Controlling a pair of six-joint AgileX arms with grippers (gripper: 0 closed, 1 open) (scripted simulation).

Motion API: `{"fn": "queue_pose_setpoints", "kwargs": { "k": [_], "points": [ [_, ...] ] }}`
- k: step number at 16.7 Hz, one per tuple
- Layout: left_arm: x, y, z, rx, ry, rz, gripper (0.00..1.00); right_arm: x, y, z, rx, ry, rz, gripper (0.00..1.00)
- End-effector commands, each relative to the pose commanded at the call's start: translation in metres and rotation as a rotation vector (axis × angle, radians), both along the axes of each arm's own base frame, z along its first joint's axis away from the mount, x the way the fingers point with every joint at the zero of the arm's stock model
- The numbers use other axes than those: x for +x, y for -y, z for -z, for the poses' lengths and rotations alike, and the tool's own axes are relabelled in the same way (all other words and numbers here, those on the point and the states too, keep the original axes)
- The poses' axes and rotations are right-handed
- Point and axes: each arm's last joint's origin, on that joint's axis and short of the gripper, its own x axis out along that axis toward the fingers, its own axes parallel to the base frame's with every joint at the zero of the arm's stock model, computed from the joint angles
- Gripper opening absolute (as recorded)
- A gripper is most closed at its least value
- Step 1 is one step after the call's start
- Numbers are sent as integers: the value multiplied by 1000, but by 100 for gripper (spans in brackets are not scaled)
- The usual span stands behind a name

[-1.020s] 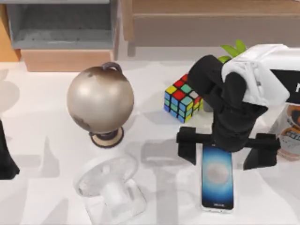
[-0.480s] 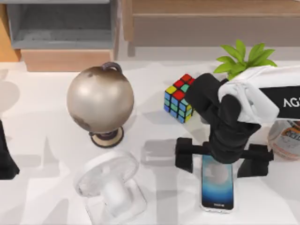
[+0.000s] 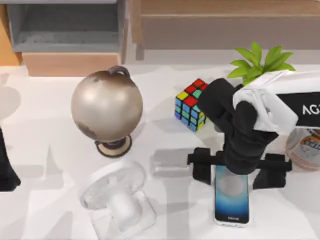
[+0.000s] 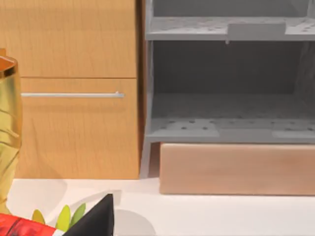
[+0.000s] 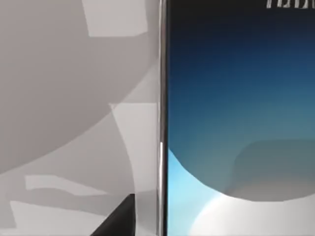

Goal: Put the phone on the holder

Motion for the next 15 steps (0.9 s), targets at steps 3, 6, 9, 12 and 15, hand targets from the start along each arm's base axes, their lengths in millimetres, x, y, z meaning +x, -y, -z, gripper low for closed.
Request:
{"fn": "queue_pose_setpoints", "kwargs": {
  "k": [3,6,9,12,15],
  "points": [
    [0,0,0,0,0,0,100,0,0,0,0,0,0,25],
    [0,0,0,0,0,0,100,0,0,0,0,0,0,2],
    [0,0,0,0,0,0,100,0,0,0,0,0,0,0],
    [0,0,0,0,0,0,100,0,0,0,0,0,0,0],
    [0,0,0,0,0,0,100,0,2,-21,-4,33,-7,0]
  ]
}}
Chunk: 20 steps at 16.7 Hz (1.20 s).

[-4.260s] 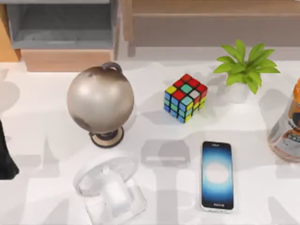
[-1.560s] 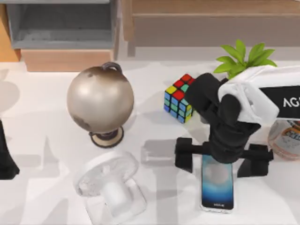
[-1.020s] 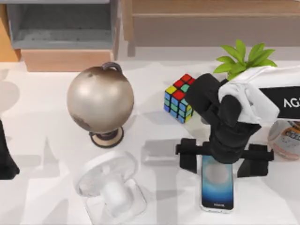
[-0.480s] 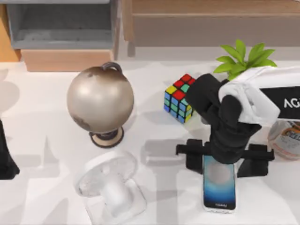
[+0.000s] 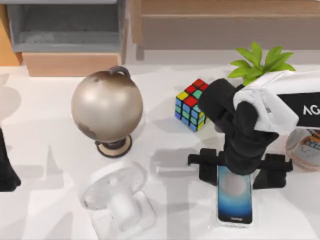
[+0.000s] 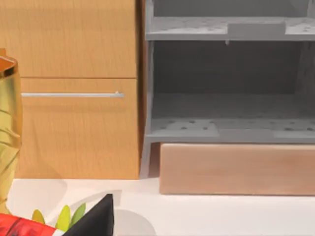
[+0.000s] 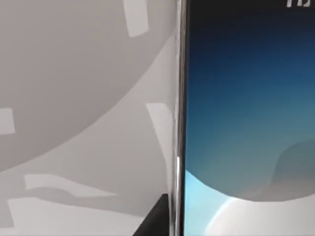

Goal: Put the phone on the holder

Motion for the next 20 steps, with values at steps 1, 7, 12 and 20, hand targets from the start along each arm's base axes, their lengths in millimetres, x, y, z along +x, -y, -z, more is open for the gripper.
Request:
{"fn": "queue_pose_setpoints", "kwargs": {
  "k": [1,7,12,20],
  "points": [
    [0,0,0,0,0,0,100,0,0,-1,0,1,0,0],
    [0,0,0,0,0,0,100,0,0,-19,-1,-1,0,0],
    [0,0,0,0,0,0,100,0,0,-18,-3,-4,1,0],
    [0,0,0,0,0,0,100,40,20,-113,317,326,-74,0]
  ]
}}
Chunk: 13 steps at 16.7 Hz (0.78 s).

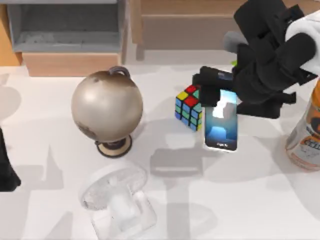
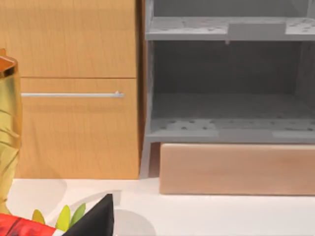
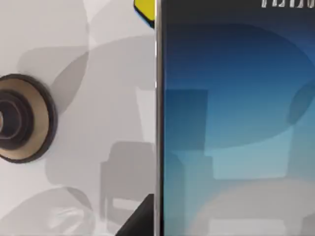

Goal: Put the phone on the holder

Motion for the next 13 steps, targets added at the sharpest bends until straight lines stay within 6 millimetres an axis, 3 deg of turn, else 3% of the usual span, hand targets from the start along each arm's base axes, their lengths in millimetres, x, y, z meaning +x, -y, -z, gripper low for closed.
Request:
{"fn": "queue_pose_setpoints", "kwargs": {
  "k": [3,7,10,13],
  "points": [
    [0,0,0,0,0,0,100,17,34,-43,96,202,-36,0],
    [0,0,0,0,0,0,100,31,101,-85,107,471,-65,0],
    [0,0,0,0,0,0,100,29,160,-102,36,634,-75,0],
    [0,0,0,0,0,0,100,14,219,-107,-71,743,-82,0]
  ]
}}
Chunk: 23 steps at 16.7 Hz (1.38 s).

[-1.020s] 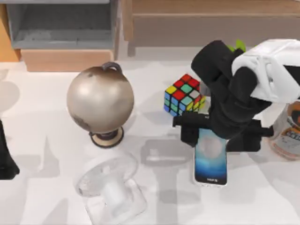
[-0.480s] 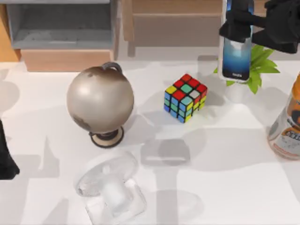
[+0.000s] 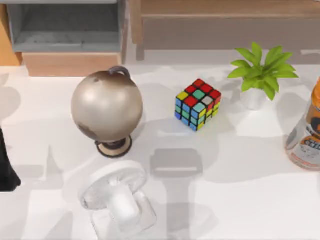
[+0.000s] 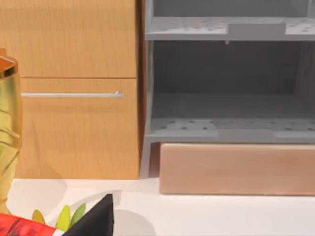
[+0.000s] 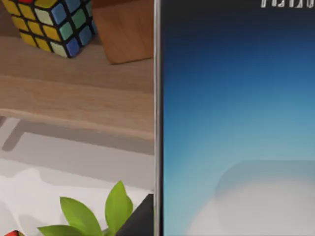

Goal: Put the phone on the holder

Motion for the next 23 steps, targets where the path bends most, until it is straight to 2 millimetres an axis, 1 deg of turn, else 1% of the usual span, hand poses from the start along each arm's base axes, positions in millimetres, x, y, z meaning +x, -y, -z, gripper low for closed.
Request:
{"fn": "queue_pose_setpoints", "kwargs": {
  "k": [3,5,7,9,12,15,20,23],
  "points": [
    [0,0,0,0,0,0,100,-27,51,8,-94,61,27,0],
    [0,0,0,0,0,0,100,-47,78,19,-139,79,39,0],
    [0,0,0,0,0,0,100,-68,99,34,-167,87,46,0],
    [0,0,0,0,0,0,100,-87,114,52,-171,83,47,0],
    [0,0,0,0,0,0,100,-112,127,80,-151,76,47,0],
    [0,0,0,0,0,0,100,-127,131,97,-128,77,46,0],
    [0,0,0,0,0,0,100,-129,131,99,-124,77,45,0],
    [0,0,0,0,0,0,100,-127,130,100,-128,74,43,0]
  ]
}}
